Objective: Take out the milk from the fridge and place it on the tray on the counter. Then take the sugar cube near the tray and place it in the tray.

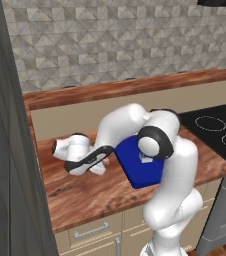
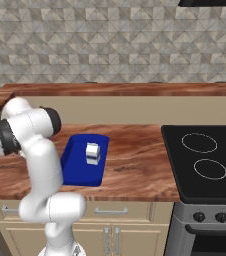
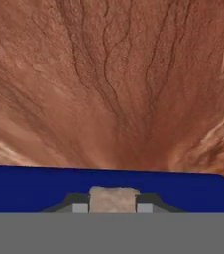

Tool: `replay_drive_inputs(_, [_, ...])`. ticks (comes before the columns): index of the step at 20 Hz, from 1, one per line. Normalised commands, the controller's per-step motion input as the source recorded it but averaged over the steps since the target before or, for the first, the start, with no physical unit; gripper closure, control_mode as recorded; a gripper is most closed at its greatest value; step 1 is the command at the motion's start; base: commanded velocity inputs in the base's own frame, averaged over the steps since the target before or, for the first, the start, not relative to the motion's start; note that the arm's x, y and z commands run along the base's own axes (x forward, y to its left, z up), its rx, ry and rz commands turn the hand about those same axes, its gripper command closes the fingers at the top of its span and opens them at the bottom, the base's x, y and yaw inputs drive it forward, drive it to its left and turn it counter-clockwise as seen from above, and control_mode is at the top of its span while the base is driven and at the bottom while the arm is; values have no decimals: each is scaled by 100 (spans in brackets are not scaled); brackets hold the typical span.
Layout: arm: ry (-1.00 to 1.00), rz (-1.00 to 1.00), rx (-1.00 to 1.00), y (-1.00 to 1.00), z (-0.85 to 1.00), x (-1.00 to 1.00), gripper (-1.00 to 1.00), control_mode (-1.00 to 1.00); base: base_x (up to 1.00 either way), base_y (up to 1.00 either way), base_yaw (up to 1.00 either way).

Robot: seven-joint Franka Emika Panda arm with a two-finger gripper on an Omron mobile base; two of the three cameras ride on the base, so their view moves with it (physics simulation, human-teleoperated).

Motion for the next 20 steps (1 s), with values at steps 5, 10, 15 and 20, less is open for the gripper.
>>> replay_drive_inputs(5, [-20,0,-9,-20,98,-69,100,-100,0,0,0])
replay_drive_inputs(10, [-6,-4,4,-76,58,-85,100,-100,0,0,0])
replay_drive_inputs(15, [0,-1,13,-88,16,-29,100,-100,0,0,0])
replay_drive_inputs(20, [0,1,11,-86,10,0,100,-100,0,0,0])
